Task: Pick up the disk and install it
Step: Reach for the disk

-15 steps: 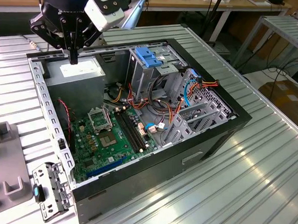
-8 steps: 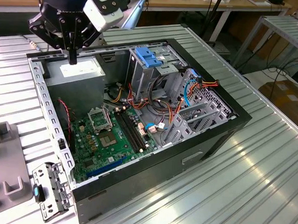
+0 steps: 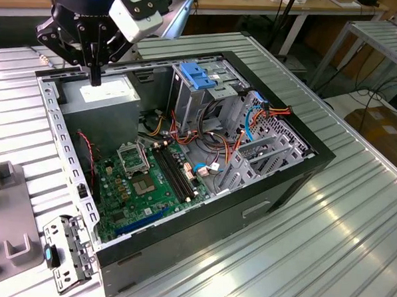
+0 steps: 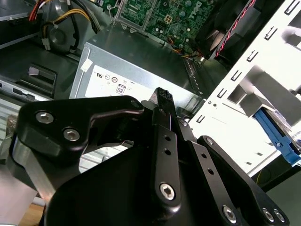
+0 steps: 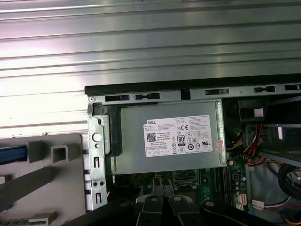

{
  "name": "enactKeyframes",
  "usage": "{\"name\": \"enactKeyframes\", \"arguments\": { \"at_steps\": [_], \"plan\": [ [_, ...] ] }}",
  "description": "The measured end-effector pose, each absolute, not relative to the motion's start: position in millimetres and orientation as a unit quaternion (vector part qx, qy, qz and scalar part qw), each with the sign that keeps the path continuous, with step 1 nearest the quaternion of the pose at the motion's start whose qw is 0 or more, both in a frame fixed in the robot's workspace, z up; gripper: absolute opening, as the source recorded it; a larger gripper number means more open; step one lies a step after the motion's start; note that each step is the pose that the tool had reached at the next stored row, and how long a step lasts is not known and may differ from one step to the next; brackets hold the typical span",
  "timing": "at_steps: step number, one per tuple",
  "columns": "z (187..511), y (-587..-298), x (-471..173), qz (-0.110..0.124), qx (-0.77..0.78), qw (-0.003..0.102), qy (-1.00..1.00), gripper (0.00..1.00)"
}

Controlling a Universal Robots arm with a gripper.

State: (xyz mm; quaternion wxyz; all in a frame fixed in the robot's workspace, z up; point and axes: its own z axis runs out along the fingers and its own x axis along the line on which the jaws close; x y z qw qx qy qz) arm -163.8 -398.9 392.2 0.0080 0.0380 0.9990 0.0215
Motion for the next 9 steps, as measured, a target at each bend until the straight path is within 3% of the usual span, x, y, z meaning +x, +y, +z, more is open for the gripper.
{"name": "enactKeyframes", "arguments": {
  "at_steps": [9],
  "plan": [
    [392.0, -398.9, -168.6, 0.021, 0.038, 0.008, 0.999, 0.11]
  ]
}}
